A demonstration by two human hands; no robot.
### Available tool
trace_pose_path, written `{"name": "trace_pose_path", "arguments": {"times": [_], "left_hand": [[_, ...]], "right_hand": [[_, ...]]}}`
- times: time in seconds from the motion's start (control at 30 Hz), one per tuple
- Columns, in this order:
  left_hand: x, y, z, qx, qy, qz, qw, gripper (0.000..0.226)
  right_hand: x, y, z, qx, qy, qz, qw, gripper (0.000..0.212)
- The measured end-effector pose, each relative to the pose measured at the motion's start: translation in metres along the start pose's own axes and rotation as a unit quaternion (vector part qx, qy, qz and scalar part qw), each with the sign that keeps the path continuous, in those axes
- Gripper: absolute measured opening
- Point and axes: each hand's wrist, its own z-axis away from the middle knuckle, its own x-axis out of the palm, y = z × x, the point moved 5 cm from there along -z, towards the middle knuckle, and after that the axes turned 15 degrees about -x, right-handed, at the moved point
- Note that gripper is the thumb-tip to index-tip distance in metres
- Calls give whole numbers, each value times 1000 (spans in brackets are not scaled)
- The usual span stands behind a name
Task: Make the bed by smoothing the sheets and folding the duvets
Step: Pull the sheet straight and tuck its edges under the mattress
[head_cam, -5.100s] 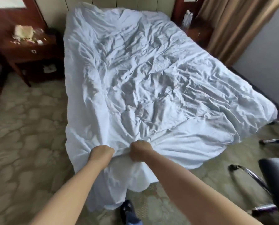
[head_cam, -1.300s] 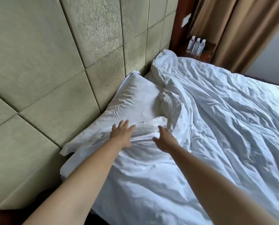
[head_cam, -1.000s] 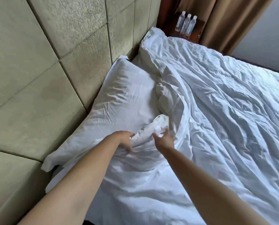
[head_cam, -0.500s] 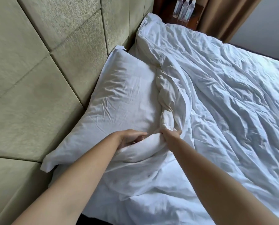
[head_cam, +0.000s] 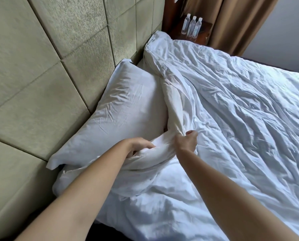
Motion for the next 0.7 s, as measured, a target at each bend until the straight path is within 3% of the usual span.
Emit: {"name": "trace_pose_path", "arguments": {"times": [0.2, 0.33, 0.4, 0.53, 0.7], "left_hand": [[76, -20, 30, -12, -89, 55, 994, 18], [104, -21, 48, 36, -98, 80, 991, 18], [101, -21, 61, 59, -78, 91, 991, 8], [69, -29, 83, 112, 53, 130, 984, 33], [1, -64, 126, 140, 139, 246, 949, 36]], "right_hand": [[-43, 24, 22, -91, -29, 22, 995, 22], [-61, 42, 26, -47, -51, 22, 997, 42], [-59, 41, 29, -33, -95, 24, 995, 42], [-39, 11, 47, -126, -177, 13, 976, 28], [-26, -27, 66, -130, -155, -42, 978, 23]]}}
